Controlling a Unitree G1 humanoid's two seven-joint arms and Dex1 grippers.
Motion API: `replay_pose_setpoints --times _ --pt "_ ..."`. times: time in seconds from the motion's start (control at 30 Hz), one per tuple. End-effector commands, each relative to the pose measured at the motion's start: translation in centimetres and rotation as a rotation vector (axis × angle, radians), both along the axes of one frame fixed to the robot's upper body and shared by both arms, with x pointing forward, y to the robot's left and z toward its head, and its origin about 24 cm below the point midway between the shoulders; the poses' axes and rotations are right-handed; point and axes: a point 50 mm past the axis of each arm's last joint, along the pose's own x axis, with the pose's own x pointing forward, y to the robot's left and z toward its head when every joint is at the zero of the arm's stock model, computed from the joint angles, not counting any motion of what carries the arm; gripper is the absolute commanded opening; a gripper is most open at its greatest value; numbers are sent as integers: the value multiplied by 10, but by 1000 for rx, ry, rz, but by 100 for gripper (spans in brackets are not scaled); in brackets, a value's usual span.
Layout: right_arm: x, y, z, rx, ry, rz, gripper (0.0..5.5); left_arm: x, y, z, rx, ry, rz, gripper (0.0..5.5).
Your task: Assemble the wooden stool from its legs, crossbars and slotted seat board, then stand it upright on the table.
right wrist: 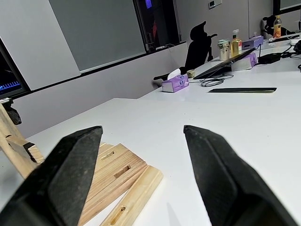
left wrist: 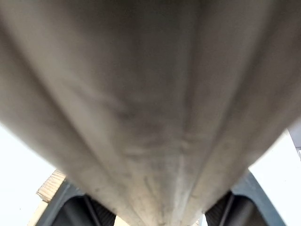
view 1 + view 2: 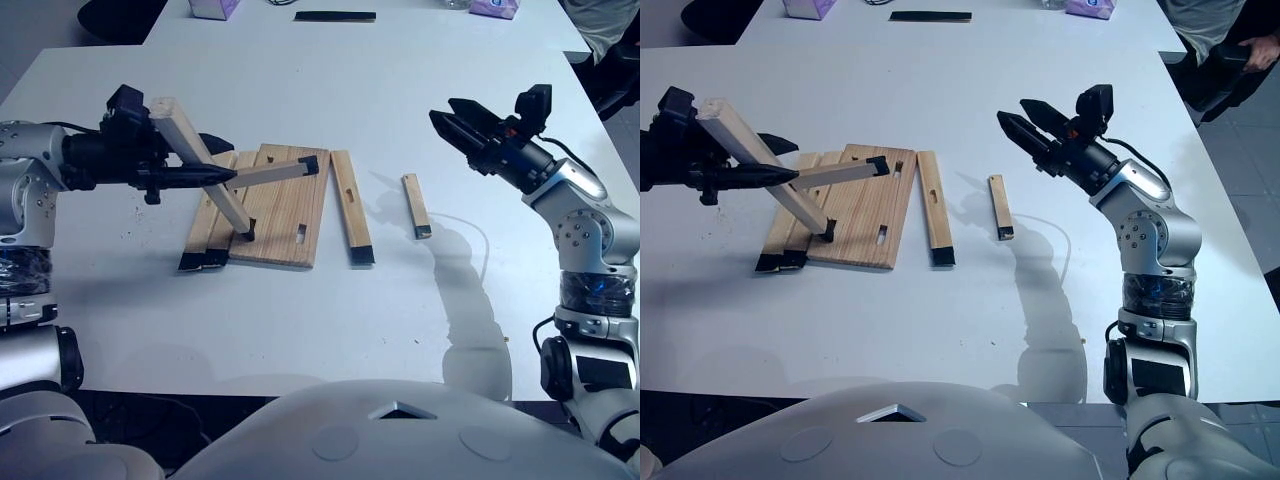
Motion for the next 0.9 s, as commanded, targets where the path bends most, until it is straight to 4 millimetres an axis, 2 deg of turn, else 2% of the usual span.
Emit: replay_pose_setpoints --times 0.03,0.17,0.3,0.57,0.8,0.9 --pt "2 1 4 -8 -9 -3 318 5 3 8 22 -38 11 203" --pt "3 3 4 -3 -11 2 318 6 7 -6 65 7 5 203" --pt "1 2 3 -2 -8 -8 318 -3 5 -20 57 65 -26 203" --pt "-1 2 0 8 -3 -24 318 -21 -29 -24 -29 83 -92 203" --pt "-1 1 1 3 0 -20 318 -24 -40 -26 -57 99 -95 203" --pt "0 2 2 1 1 -17 318 -21 -37 -29 -16 93 -96 203"
